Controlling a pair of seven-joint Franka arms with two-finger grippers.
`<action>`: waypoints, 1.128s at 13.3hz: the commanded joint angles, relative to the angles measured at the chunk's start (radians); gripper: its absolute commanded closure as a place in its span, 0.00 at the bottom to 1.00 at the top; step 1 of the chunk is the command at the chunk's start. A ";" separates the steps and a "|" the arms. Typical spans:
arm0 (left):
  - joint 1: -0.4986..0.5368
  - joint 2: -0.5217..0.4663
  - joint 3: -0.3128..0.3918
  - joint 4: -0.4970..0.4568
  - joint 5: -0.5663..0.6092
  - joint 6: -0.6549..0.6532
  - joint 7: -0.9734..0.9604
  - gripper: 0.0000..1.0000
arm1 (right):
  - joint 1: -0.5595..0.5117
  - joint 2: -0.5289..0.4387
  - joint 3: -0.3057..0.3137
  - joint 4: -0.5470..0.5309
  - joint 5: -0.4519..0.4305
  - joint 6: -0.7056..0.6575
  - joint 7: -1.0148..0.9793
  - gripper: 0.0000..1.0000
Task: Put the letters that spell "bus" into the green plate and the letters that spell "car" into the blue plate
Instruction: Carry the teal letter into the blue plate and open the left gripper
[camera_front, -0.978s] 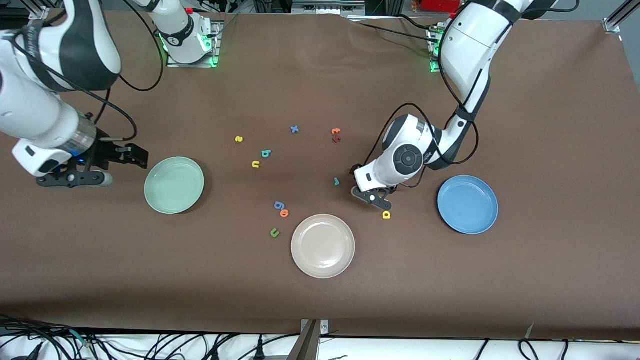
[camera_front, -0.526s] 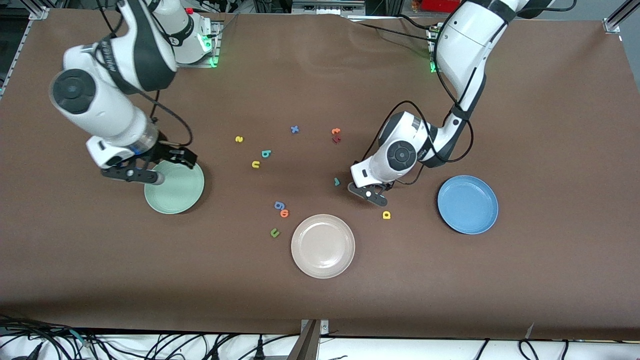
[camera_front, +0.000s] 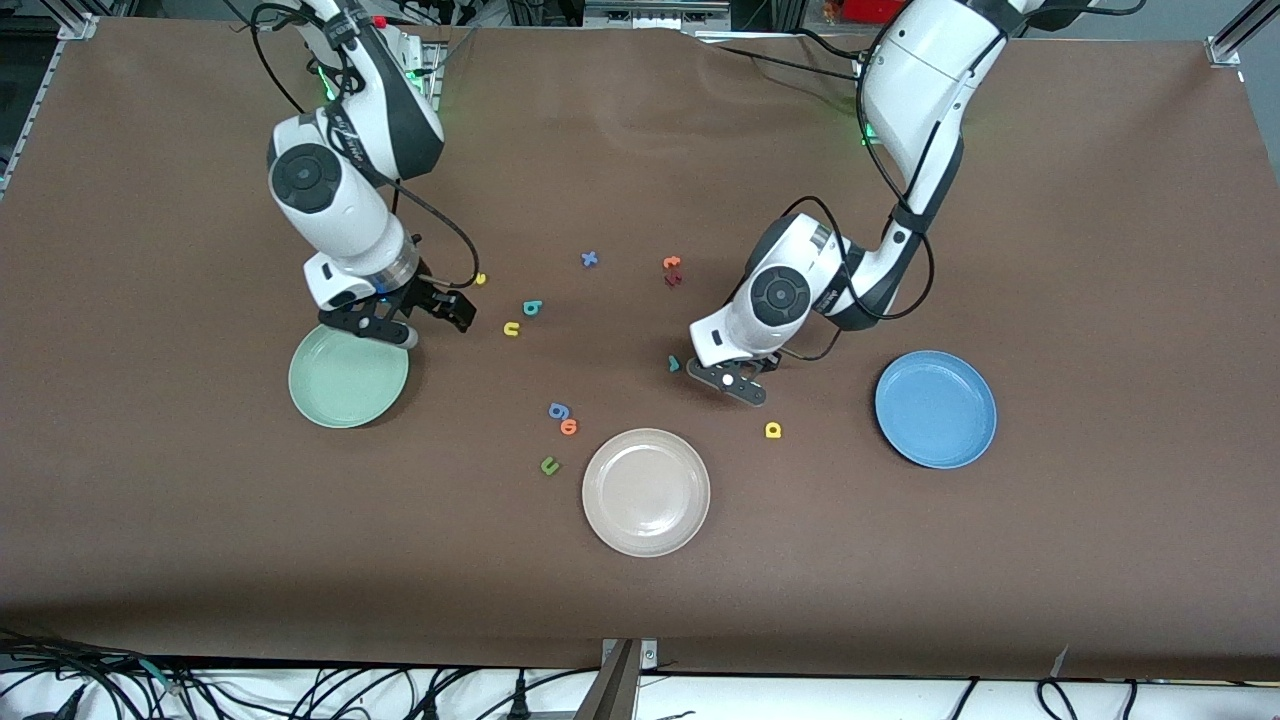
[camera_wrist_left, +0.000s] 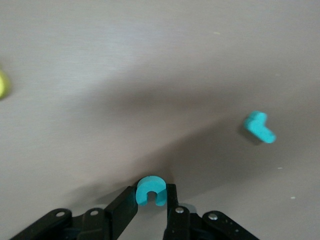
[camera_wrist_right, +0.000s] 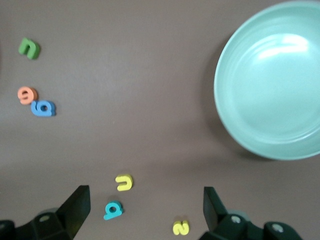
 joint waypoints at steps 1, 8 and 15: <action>0.068 -0.068 -0.003 0.054 0.030 -0.167 0.032 0.94 | 0.015 0.009 0.038 -0.051 0.007 0.040 0.047 0.00; 0.317 -0.037 -0.001 0.184 0.031 -0.385 0.479 0.87 | 0.015 0.078 0.075 -0.143 0.005 0.062 0.047 0.00; 0.410 -0.008 -0.006 0.173 0.016 -0.385 0.623 0.00 | 0.036 0.138 0.075 -0.185 -0.006 0.068 0.039 0.00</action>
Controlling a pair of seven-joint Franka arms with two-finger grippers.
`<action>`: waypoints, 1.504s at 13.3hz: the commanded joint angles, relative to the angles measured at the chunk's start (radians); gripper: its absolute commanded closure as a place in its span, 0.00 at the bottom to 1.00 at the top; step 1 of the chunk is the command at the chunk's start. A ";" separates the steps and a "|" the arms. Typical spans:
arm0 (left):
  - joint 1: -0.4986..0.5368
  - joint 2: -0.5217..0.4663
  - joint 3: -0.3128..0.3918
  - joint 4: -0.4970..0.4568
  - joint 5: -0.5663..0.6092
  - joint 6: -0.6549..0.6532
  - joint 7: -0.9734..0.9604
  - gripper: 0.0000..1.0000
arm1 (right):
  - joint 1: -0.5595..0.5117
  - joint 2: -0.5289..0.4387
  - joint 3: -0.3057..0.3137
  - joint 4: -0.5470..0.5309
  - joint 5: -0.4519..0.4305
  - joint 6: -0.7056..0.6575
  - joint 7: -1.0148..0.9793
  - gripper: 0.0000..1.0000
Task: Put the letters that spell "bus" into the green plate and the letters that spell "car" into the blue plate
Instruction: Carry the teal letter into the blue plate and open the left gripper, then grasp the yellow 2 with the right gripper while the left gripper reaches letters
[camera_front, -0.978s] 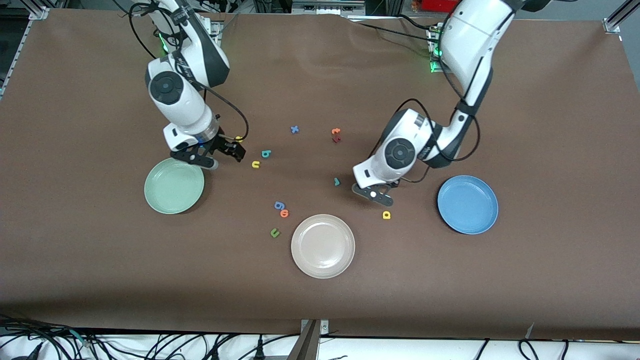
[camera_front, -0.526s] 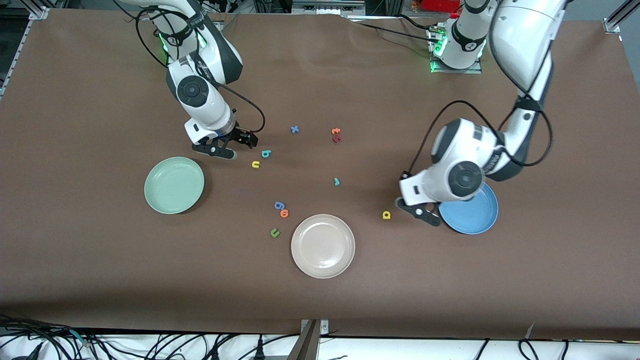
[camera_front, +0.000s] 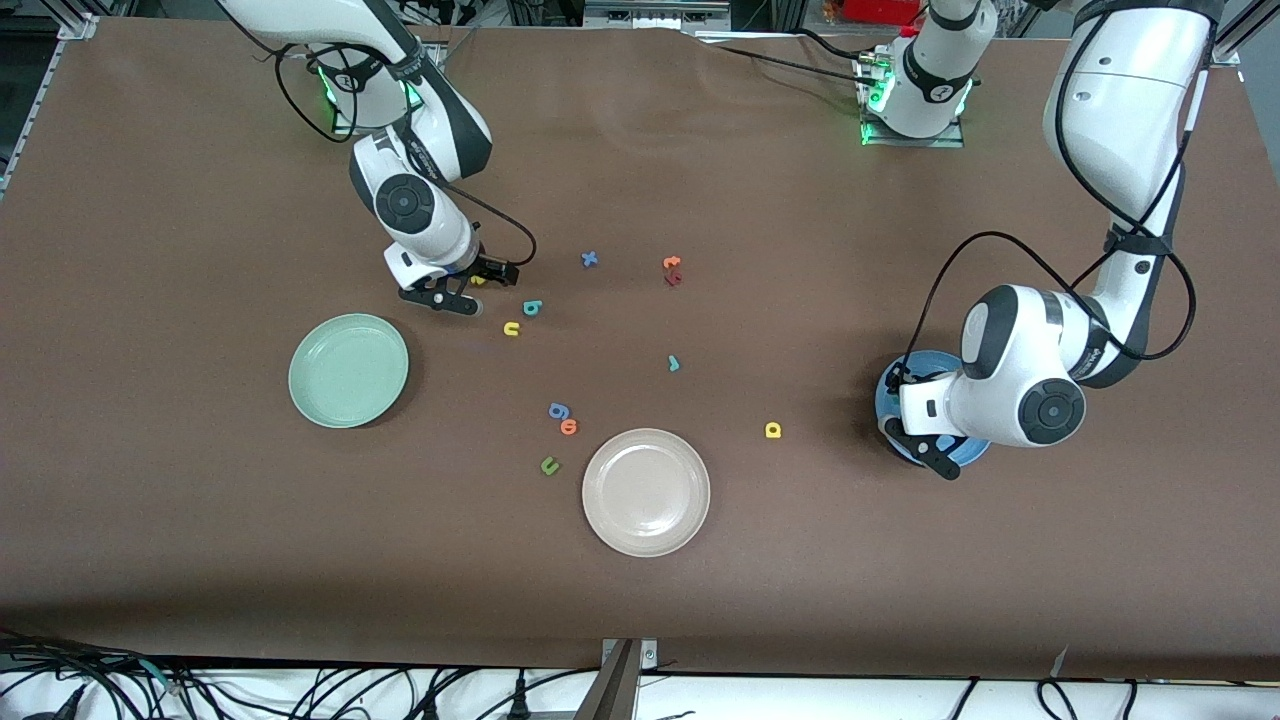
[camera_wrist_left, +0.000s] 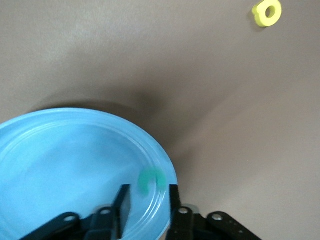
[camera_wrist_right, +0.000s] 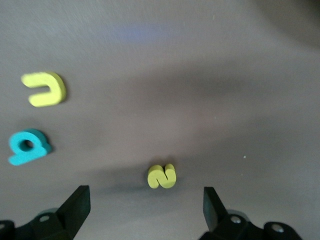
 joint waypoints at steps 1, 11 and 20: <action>-0.001 -0.008 -0.019 0.008 0.008 -0.015 -0.002 0.00 | 0.014 -0.005 0.001 -0.025 -0.006 0.017 -0.013 0.00; -0.192 0.005 -0.199 0.040 0.000 0.037 -0.808 0.00 | 0.020 -0.005 -0.003 -0.036 -0.137 0.017 -0.015 0.08; -0.366 0.130 -0.188 0.049 0.054 0.396 -1.090 0.11 | 0.019 0.009 -0.023 -0.032 -0.168 0.054 -0.013 0.42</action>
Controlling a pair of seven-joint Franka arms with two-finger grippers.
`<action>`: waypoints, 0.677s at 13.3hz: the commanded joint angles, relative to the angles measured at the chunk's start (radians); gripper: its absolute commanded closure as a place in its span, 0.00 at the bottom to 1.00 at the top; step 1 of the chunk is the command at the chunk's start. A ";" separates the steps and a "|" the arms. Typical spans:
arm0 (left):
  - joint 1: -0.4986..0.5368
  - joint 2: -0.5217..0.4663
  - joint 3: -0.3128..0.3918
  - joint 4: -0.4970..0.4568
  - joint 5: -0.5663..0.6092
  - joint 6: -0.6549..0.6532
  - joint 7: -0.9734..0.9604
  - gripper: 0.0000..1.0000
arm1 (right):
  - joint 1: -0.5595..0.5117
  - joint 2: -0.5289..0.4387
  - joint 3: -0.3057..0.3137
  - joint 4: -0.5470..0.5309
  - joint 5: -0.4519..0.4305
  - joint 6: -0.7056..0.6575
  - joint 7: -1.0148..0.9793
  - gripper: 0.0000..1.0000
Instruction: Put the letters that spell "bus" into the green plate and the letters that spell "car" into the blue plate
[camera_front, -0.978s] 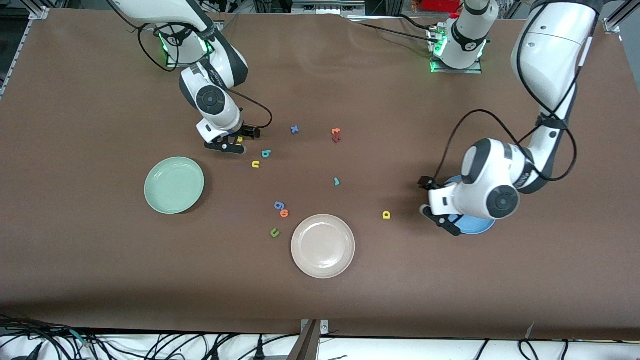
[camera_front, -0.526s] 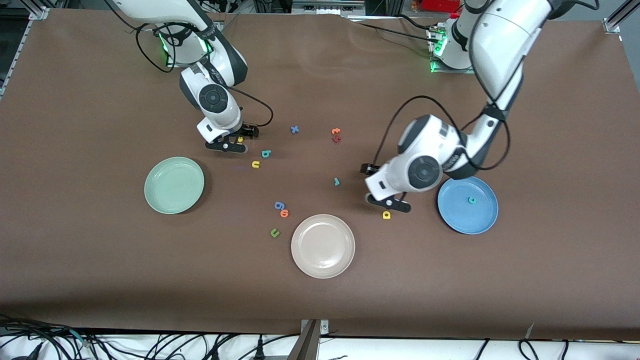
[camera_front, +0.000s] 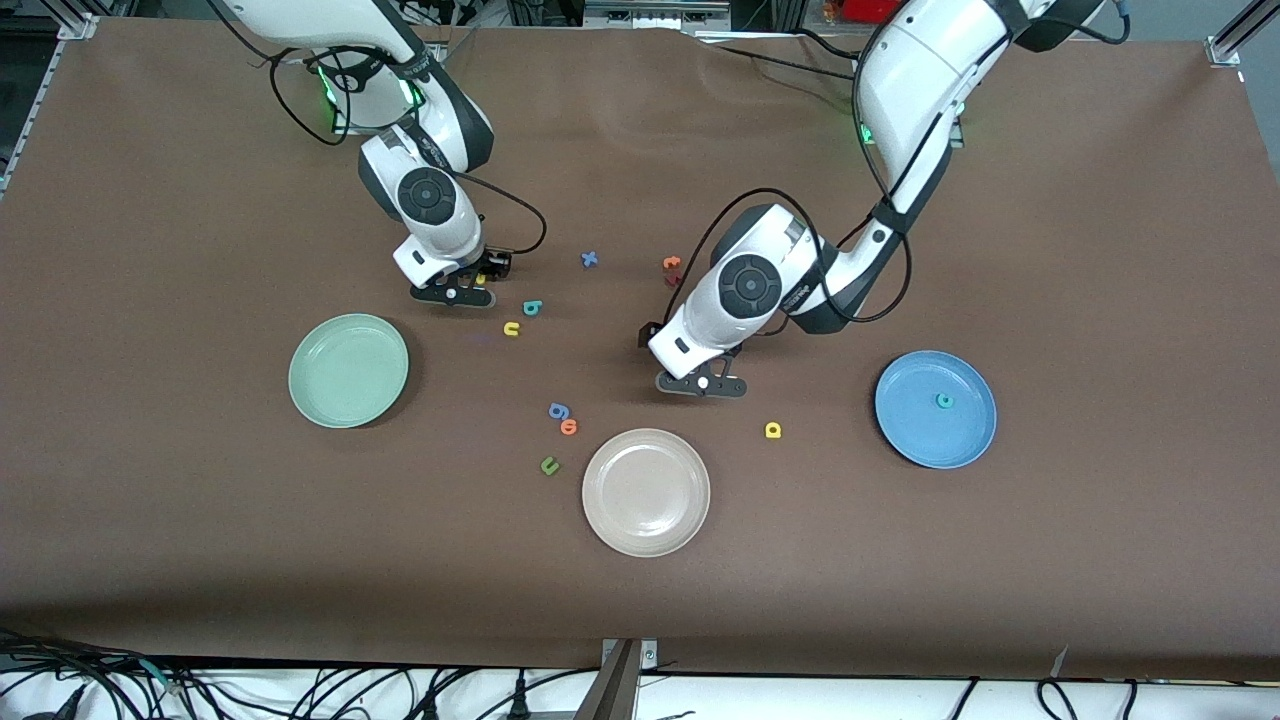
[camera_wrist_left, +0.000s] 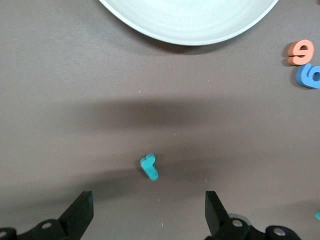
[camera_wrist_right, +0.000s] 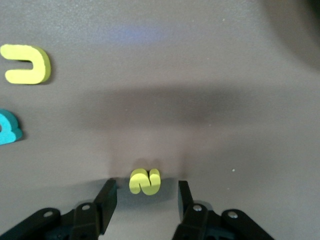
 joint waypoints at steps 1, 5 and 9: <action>-0.027 0.056 0.016 0.034 0.047 0.049 -0.013 0.19 | 0.004 0.004 -0.016 -0.010 -0.018 0.038 -0.004 0.42; -0.024 0.111 0.016 0.067 0.123 0.062 -0.008 0.35 | 0.004 0.011 -0.036 -0.008 -0.047 0.053 -0.002 0.43; -0.025 0.111 0.016 0.070 0.122 0.062 -0.019 0.96 | 0.006 0.014 -0.033 -0.008 -0.046 0.064 0.010 0.42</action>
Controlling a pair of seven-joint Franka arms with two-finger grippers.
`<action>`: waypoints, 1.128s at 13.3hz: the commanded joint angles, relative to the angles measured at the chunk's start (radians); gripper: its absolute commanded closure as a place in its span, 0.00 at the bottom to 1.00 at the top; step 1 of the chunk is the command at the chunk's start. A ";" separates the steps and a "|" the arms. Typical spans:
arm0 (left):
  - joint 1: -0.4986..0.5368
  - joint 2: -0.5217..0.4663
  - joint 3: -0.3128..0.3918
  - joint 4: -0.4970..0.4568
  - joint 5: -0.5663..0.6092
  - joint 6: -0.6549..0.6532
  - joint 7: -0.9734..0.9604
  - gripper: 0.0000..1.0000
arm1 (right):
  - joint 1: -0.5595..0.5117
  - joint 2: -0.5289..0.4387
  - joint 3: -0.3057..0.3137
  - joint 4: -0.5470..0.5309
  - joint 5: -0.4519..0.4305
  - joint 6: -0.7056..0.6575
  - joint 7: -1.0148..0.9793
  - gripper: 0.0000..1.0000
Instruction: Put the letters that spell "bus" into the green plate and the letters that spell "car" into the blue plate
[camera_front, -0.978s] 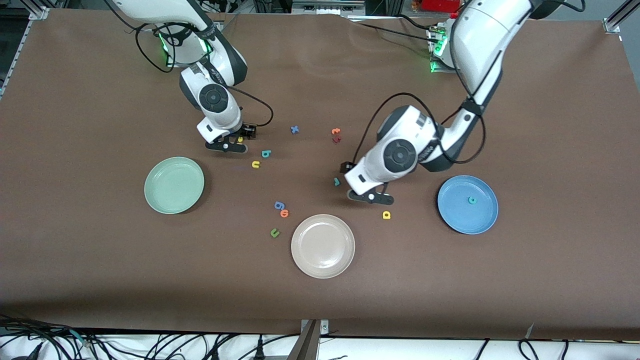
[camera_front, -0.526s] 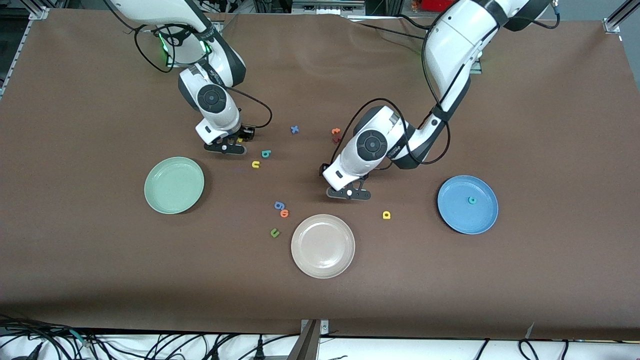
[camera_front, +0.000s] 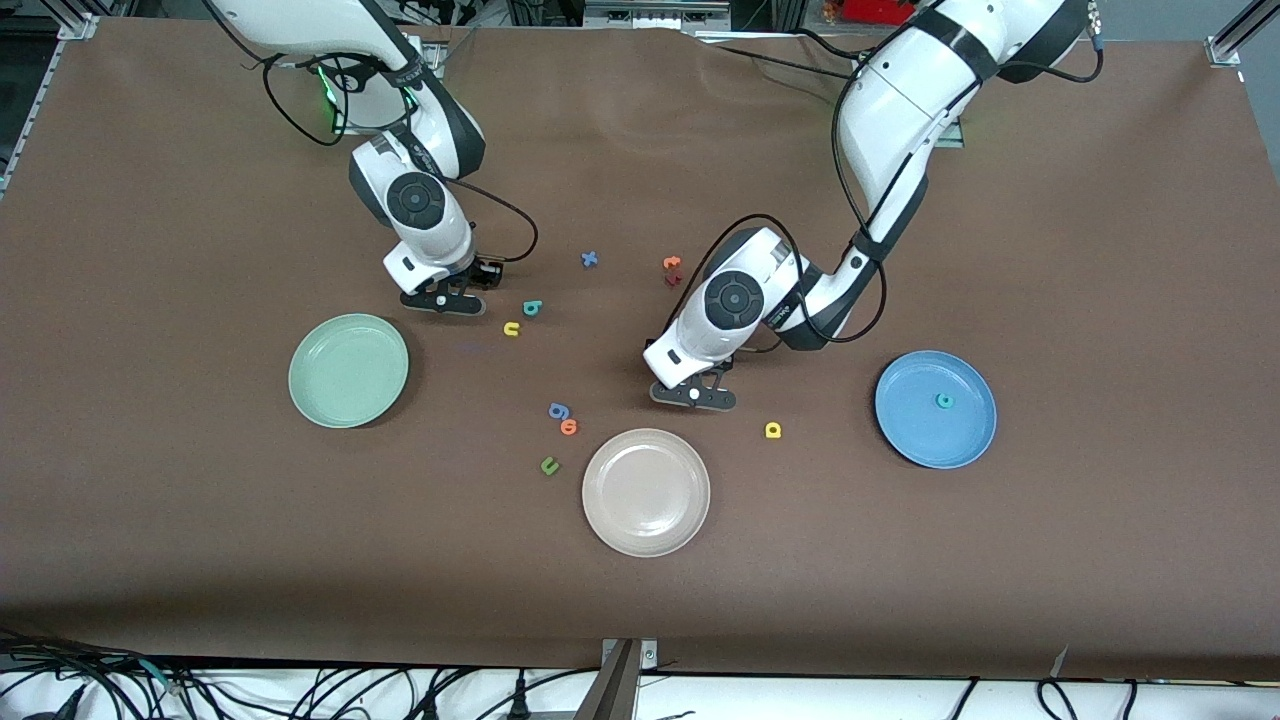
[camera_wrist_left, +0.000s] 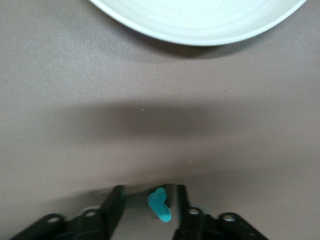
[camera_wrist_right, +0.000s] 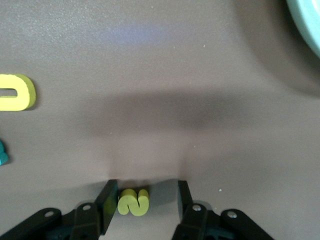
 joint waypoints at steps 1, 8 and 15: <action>-0.015 0.023 0.011 0.038 0.032 -0.002 -0.013 1.00 | 0.006 0.008 -0.002 -0.008 -0.013 0.030 0.010 0.42; 0.022 -0.012 0.017 0.041 0.035 -0.093 0.014 1.00 | 0.006 0.005 0.021 -0.010 -0.010 0.030 0.046 0.41; 0.169 -0.163 0.013 0.044 0.035 -0.340 0.278 1.00 | 0.006 0.008 0.038 -0.010 -0.011 0.030 0.047 0.77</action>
